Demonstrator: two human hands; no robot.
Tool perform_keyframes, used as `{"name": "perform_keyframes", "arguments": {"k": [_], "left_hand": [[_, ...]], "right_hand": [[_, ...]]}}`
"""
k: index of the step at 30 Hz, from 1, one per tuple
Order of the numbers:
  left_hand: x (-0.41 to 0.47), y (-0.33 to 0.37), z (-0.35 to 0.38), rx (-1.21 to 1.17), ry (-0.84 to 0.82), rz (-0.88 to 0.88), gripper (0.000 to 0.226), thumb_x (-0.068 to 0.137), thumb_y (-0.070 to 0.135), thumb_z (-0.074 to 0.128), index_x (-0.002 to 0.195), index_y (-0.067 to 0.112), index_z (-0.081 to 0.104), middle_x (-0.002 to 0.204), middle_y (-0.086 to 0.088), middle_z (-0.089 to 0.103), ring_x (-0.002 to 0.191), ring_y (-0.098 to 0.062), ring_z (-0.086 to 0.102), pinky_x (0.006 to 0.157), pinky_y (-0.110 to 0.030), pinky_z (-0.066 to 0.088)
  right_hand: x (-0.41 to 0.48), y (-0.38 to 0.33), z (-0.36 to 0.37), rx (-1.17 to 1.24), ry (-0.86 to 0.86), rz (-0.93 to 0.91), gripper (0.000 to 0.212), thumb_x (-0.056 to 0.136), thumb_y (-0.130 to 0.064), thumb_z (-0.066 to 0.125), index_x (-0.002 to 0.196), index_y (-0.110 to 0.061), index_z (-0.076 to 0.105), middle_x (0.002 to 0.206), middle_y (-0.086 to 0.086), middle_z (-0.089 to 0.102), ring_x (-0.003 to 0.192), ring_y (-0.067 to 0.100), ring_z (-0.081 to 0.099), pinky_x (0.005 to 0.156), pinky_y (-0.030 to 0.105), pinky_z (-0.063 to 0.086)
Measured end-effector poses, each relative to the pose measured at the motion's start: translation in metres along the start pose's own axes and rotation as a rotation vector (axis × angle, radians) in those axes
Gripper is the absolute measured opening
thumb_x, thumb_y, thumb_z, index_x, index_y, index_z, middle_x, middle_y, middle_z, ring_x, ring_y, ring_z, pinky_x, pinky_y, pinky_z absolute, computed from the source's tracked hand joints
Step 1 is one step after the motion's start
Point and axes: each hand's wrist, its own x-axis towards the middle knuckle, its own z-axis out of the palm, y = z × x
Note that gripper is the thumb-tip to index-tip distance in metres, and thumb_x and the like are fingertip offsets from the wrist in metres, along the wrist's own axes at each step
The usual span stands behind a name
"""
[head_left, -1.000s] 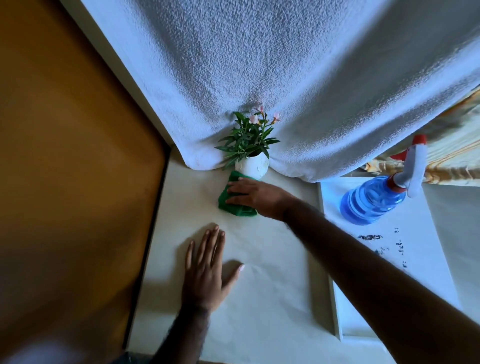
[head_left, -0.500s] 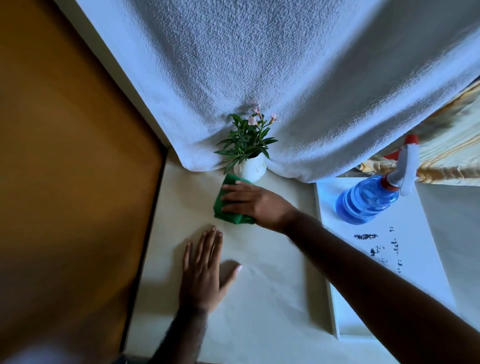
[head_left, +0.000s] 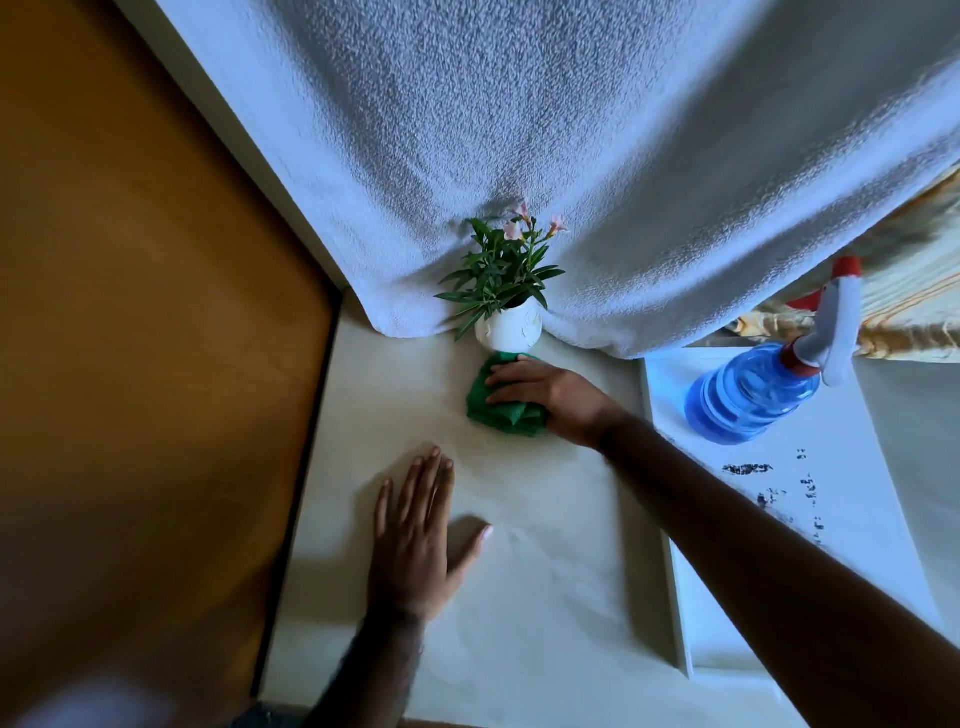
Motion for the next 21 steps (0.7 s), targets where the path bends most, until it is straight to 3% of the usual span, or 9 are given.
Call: {"name": "perform_keyframes", "arguments": {"k": [6, 9, 12, 14, 17, 21], "left_hand": [[-0.001, -0.002, 0.002, 0.004, 0.024, 0.010, 0.088, 0.097, 0.070, 0.050, 0.162, 0.014, 0.034, 0.171, -0.006, 0.035, 0.158, -0.024, 0.035, 0.123, -0.058, 0.038], [-0.001, -0.003, 0.003, 0.001, 0.031, 0.014, 0.089, 0.096, 0.070, 0.051, 0.163, 0.015, 0.032, 0.172, -0.006, 0.034, 0.158, -0.024, 0.035, 0.123, -0.058, 0.038], [-0.001, -0.003, 0.003, -0.003, 0.039, 0.021, 0.087, 0.097, 0.070, 0.049, 0.162, 0.014, 0.034, 0.171, -0.007, 0.035, 0.157, -0.025, 0.036, 0.123, -0.059, 0.037], [0.001, -0.004, 0.003, -0.019, 0.044, 0.020, 0.086, 0.097, 0.069, 0.050, 0.160, 0.013, 0.039, 0.170, -0.008, 0.038, 0.155, -0.026, 0.039, 0.122, -0.059, 0.038], [0.001, 0.000, 0.001, -0.032, 0.029, 0.008, 0.084, 0.095, 0.067, 0.052, 0.157, 0.011, 0.044, 0.168, -0.009, 0.041, 0.153, -0.026, 0.043, 0.121, -0.059, 0.039], [0.003, 0.003, -0.009, -0.035, -0.025, -0.006, 0.085, 0.093, 0.066, 0.052, 0.158, 0.012, 0.043, 0.168, -0.008, 0.041, 0.153, -0.027, 0.044, 0.122, -0.058, 0.038]], "right_hand": [[0.023, -0.014, -0.011, 0.178, -0.078, 0.375, 0.064, 0.077, 0.025, 0.052, 0.122, -0.015, 0.075, 0.134, 0.007, 0.069, 0.125, 0.024, 0.061, 0.110, 0.035, 0.045], [0.037, -0.023, -0.021, 0.197, -0.143, 0.504, 0.056, 0.087, 0.014, 0.050, 0.127, -0.018, 0.072, 0.126, 0.006, 0.071, 0.115, 0.022, 0.063, 0.091, 0.022, 0.047], [0.031, -0.042, -0.026, 0.223, -0.197, 0.474, 0.067, 0.075, 0.018, 0.044, 0.126, -0.015, 0.073, 0.117, 0.005, 0.074, 0.105, 0.017, 0.063, 0.073, 0.004, 0.042], [0.012, -0.063, -0.027, 0.239, -0.182, 0.388, 0.073, 0.067, 0.022, 0.042, 0.123, -0.012, 0.074, 0.123, 0.006, 0.074, 0.111, 0.018, 0.066, 0.090, 0.011, 0.047], [-0.036, -0.090, -0.028, 0.180, -0.070, 0.223, 0.066, 0.066, 0.024, 0.050, 0.121, -0.004, 0.074, 0.132, 0.013, 0.070, 0.124, 0.022, 0.062, 0.109, 0.016, 0.037], [-0.110, -0.104, -0.036, -0.012, 0.127, 0.267, 0.051, 0.085, 0.011, 0.054, 0.131, -0.005, 0.068, 0.141, 0.013, 0.061, 0.139, 0.028, 0.049, 0.122, 0.032, 0.029]]}}
